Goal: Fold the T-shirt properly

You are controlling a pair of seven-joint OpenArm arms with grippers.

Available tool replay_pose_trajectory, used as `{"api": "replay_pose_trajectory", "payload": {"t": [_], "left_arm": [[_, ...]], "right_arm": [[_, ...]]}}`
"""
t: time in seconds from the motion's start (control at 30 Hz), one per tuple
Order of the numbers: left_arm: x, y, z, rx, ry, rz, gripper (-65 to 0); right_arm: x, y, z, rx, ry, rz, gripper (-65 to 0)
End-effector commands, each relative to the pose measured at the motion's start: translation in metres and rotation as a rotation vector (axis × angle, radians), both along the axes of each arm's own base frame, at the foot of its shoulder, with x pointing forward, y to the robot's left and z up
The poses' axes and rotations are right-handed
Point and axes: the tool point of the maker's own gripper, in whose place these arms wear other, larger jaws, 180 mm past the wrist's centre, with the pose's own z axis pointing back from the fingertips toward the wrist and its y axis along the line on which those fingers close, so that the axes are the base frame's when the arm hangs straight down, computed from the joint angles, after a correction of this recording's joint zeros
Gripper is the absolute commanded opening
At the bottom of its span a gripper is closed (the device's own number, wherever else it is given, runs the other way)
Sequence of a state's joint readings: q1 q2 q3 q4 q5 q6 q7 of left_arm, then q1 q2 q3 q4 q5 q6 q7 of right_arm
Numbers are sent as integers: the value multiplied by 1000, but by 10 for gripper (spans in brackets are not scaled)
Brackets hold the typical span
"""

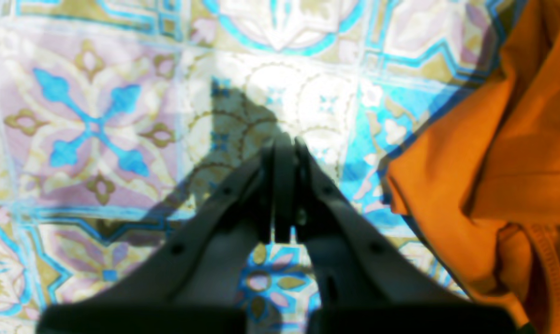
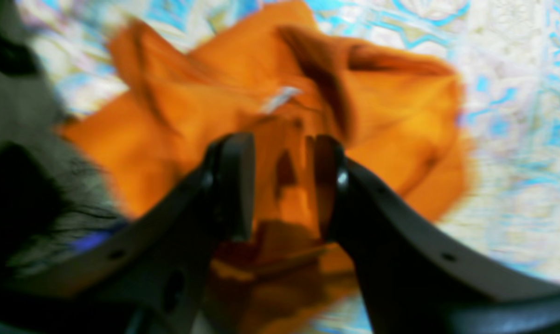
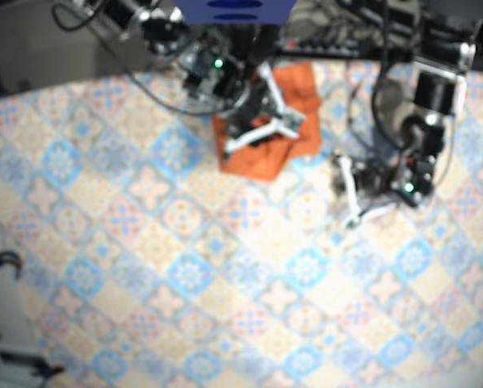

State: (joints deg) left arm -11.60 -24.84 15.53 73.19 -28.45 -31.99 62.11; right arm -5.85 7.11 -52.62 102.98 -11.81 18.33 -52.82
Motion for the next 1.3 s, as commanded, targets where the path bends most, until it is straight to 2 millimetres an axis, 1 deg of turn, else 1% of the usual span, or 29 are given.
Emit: {"api": "replay_pose_trajectory", "payload": {"t": [0.0, 0.07, 0.1, 0.2, 0.27, 0.33, 0.43, 0.57, 0.6, 0.63, 0.7, 0.77, 0.83, 0.93, 0.97, 1.07, 1.27], "left_arm": [[14, 3, 13, -6, -45, -1, -650], [13, 3, 13, -5, -44, -1, -650], [13, 3, 13, -5, -44, -1, -650], [13, 3, 12, -5, -42, -1, -650], [12, 10, 13, 9, -40, 0, -650], [12, 12, 13, 13, -41, 1, -650], [12, 12, 13, 13, -41, 1, -650], [13, 14, 13, 16, -42, 3, -650], [13, 15, 14, 17, -42, 4, -650], [13, 18, 15, 25, -44, 5, -650], [13, 18, 15, 25, -44, 5, -650], [13, 18, 15, 24, -45, 5, -650], [14, 19, 15, 24, -46, 6, -650], [13, 19, 15, 25, -45, 6, -650], [13, 19, 15, 26, -44, 6, -650], [13, 19, 15, 25, -45, 6, -650], [13, 20, 15, 28, -44, 6, -650]], "right_arm": [[-2, 19, 12, 33, -23, 78, -440], [-11, 30, 13, -3, -21, 209, -440], [-13, 32, 11, -24, -23, 247, -441], [-14, 38, 12, -53, -42, 302, -440], [-17, 41, 13, -69, -56, 360, -440], [-24, 39, 5, -96, -40, 413, -441], [-28, 37, -2, -121, -27, 451, -442], [-26, 38, 2, -112, -37, 447, -443], [-24, 38, 3, -108, -43, 438, -443], [-17, 36, 7, -105, -57, 417, -443], [6, 26, 14, -115, -101, 334, -443], [23, 17, 22, -126, -141, 283, -443], [34, 11, 25, -123, -150, 251, -443], [50, 9, 31, -84, -169, 219, -444], [51, 7, 27, -71, -159, 208, -444], [46, 1, 3, -50, -93, 185, -444], [17, 1, -45, -23, 38, 195, -444]]}}
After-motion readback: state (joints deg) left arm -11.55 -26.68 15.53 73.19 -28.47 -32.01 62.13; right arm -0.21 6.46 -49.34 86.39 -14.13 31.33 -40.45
